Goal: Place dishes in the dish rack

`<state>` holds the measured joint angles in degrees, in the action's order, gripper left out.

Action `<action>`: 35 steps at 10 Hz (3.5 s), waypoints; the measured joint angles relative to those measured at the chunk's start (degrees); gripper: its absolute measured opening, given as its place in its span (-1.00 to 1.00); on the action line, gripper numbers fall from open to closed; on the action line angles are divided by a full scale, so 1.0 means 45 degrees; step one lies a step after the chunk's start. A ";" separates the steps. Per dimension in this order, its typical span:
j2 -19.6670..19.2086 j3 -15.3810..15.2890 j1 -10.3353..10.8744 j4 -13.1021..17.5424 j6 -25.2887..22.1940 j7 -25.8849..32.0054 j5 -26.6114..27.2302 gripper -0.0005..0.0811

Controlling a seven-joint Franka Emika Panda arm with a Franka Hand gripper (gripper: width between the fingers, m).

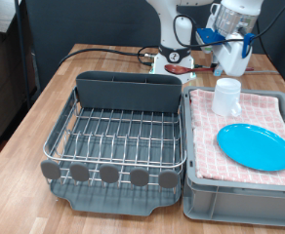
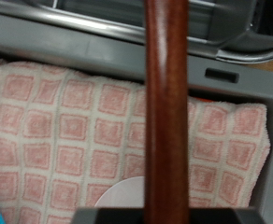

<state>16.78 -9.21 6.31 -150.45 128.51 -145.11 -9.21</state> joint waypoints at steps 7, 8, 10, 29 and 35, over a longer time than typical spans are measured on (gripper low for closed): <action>0.2927 0.1715 0.0019 -0.2154 -0.0205 0.0612 0.0332 -0.77; 0.3023 0.2161 0.0075 -0.2235 -0.0204 0.1123 0.0745 -0.77; 0.3042 0.3146 0.0243 -0.2403 0.0050 0.2346 0.1786 -0.77; 0.1036 1.0676 0.1111 -0.1943 -0.0875 1.2089 0.6980 -0.78; 0.0087 1.0312 0.1174 -0.2064 0.1105 1.1662 0.6989 -0.13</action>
<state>17.17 37.19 11.59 -159.73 133.49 -92.63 22.24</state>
